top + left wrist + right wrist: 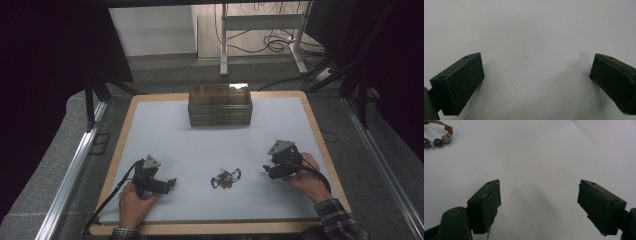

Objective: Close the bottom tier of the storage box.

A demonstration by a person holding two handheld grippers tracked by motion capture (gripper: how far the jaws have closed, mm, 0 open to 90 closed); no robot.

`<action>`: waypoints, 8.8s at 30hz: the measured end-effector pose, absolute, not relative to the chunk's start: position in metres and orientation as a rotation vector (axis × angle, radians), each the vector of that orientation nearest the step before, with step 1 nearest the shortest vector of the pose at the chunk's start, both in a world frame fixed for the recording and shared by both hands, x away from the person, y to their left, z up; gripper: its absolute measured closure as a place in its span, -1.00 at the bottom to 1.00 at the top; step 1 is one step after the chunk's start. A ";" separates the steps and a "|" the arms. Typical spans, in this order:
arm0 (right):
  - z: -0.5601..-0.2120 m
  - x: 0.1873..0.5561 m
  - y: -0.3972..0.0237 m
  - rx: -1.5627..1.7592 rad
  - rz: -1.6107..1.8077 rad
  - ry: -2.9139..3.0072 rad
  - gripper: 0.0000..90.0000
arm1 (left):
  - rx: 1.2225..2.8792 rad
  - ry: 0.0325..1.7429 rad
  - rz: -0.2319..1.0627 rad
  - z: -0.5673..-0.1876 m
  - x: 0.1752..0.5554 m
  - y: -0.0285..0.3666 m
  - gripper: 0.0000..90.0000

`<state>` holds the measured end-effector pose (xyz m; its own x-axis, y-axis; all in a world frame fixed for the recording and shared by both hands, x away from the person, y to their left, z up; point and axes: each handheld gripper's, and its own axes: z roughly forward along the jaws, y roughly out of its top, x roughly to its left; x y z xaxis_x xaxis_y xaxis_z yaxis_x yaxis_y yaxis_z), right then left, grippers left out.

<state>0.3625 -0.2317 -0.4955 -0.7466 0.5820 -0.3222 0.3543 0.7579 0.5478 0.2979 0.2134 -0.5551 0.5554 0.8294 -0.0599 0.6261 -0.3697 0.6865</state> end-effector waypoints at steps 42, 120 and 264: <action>-0.503 0.379 -0.165 0.363 0.387 2.317 -0.39 | 2.124 1.162 0.389 -0.555 0.298 0.214 -1.00; -0.535 0.402 -0.092 -0.018 0.114 2.077 -0.16 | 2.123 1.161 0.390 -0.555 0.298 0.214 -1.00; -0.565 0.440 -0.043 -0.175 0.020 1.934 0.77 | 2.123 1.161 0.390 -0.555 0.298 0.214 -1.00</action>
